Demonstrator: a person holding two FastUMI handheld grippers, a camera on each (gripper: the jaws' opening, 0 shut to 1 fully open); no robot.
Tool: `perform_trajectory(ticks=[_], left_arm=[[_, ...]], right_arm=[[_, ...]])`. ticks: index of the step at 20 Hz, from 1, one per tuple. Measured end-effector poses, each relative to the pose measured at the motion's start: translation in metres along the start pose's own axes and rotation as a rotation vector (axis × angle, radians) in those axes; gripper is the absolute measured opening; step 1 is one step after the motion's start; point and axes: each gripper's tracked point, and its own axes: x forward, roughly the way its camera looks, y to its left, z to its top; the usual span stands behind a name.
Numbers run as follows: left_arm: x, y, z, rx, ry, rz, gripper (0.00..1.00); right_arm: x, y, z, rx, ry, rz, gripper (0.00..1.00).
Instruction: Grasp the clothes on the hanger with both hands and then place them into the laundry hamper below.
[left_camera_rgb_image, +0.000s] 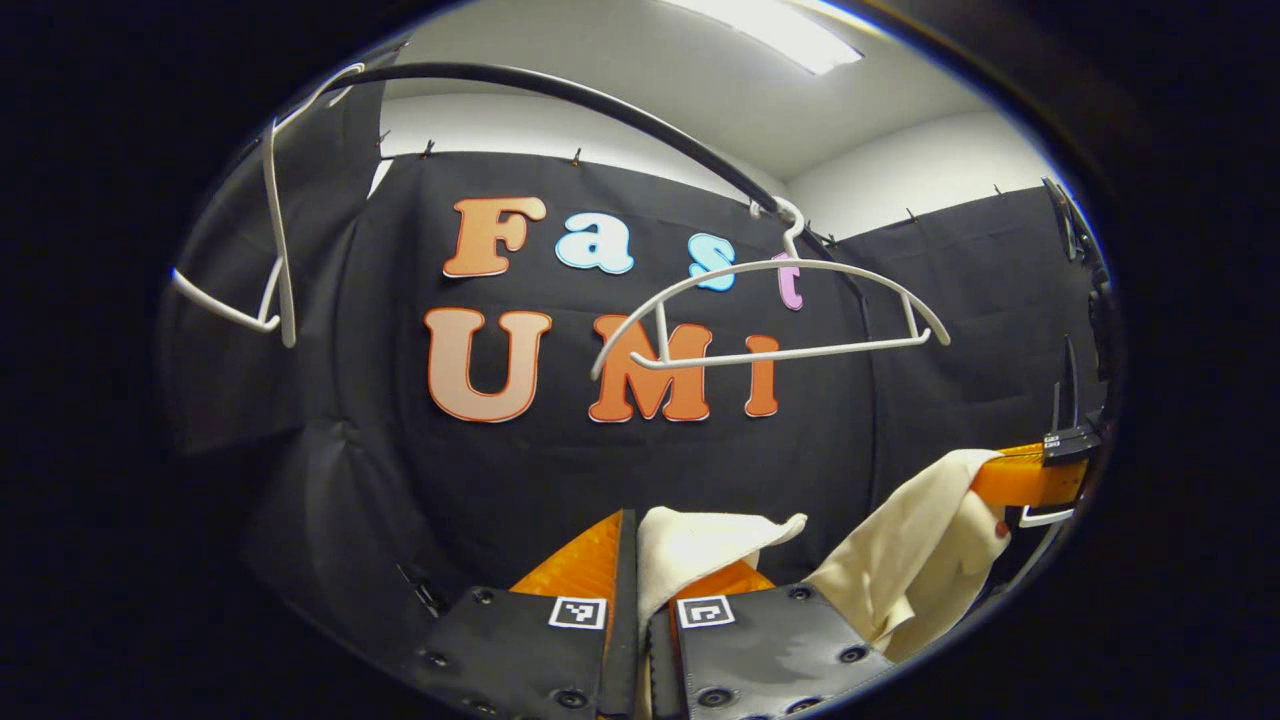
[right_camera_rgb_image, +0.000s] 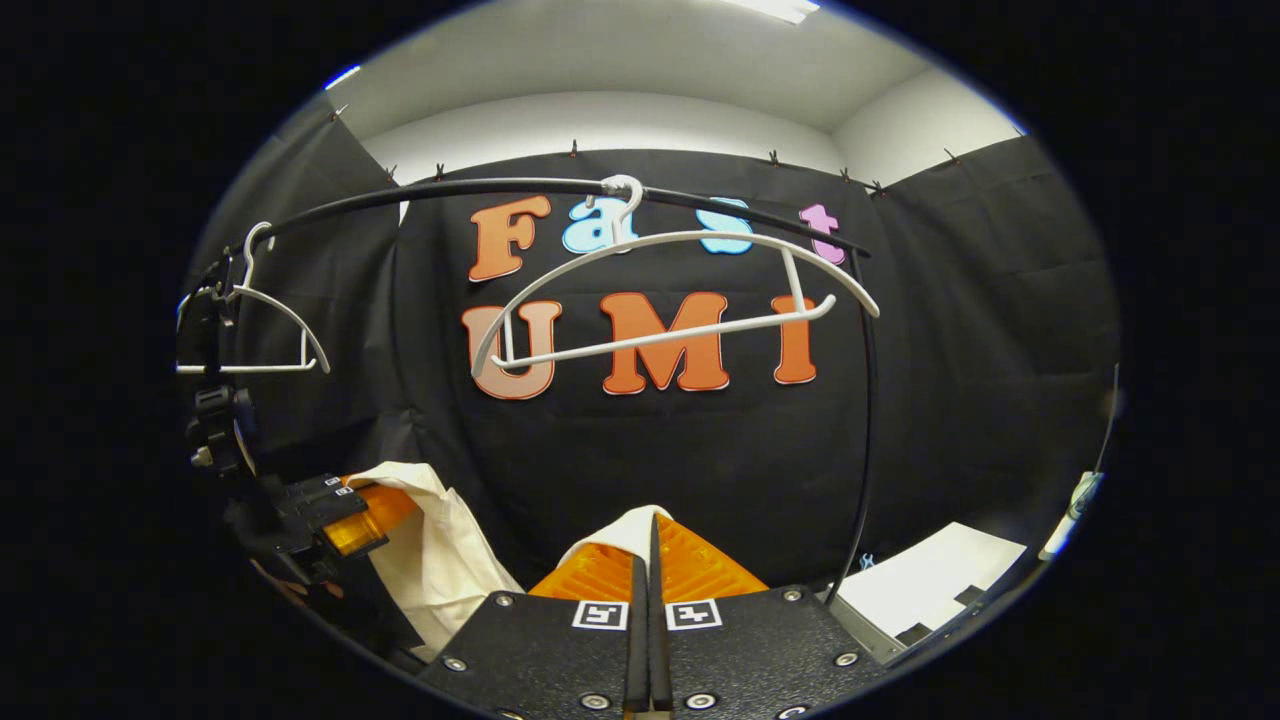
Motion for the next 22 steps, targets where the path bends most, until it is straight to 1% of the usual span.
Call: perform_trajectory(ticks=[2,3,4,6,10,14,19,22], left_arm=[[-0.007,-0.019,-0.01,-0.034,0.027,-0.054,0.14],[-0.011,-0.026,-0.016,-0.051,0.043,-0.085,0.17],[-0.014,-0.033,-0.023,-0.069,0.055,-0.11,0.15],[-0.018,-0.044,-0.035,-0.115,0.094,-0.149,0.15],[-0.025,-0.052,-0.068,-0.198,0.21,-0.159,0.15],[-0.025,-0.055,-0.103,-0.23,0.305,-0.174,0.15],[-0.029,-0.067,-0.171,-0.296,0.474,-0.201,0.16],[-0.034,-0.072,-0.212,-0.31,0.567,-0.187,0.16]], right_arm=[[-0.004,0.001,-0.016,0.013,0.038,-0.008,0.0],[-0.009,0.001,-0.018,0.016,0.057,-0.013,0.0],[-0.013,0.0,-0.025,0.017,0.073,-0.015,0.0],[-0.016,0.002,-0.036,0.019,0.104,-0.015,0.0],[-0.019,0.003,-0.061,0.022,0.169,-0.028,0.0],[-0.017,-0.003,-0.097,0.035,0.233,-0.046,0.0],[-0.012,-0.011,-0.175,0.076,0.407,-0.064,0.0],[-0.01,-0.012,-0.216,0.095,0.494,-0.087,0.0]])
